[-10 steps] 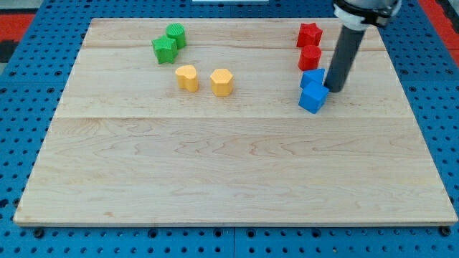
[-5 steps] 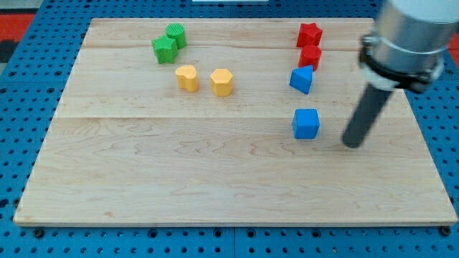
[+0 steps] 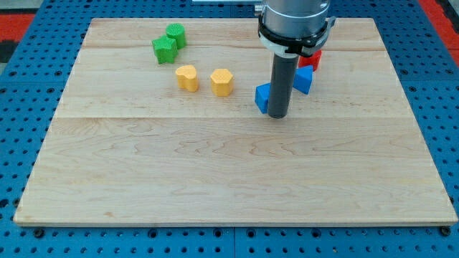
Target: Put the blue blocks in a vertical line
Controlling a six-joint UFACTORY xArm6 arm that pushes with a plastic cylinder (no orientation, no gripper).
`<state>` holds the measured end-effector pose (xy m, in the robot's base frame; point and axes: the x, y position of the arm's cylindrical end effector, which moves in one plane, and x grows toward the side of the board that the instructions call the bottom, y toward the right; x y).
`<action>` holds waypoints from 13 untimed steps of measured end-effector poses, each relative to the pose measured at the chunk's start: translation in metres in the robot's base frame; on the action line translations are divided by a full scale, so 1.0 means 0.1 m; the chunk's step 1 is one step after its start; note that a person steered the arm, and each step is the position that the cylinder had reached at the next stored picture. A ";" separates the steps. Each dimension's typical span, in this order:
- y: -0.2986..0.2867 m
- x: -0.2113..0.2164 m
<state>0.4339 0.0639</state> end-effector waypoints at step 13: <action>0.24 -0.30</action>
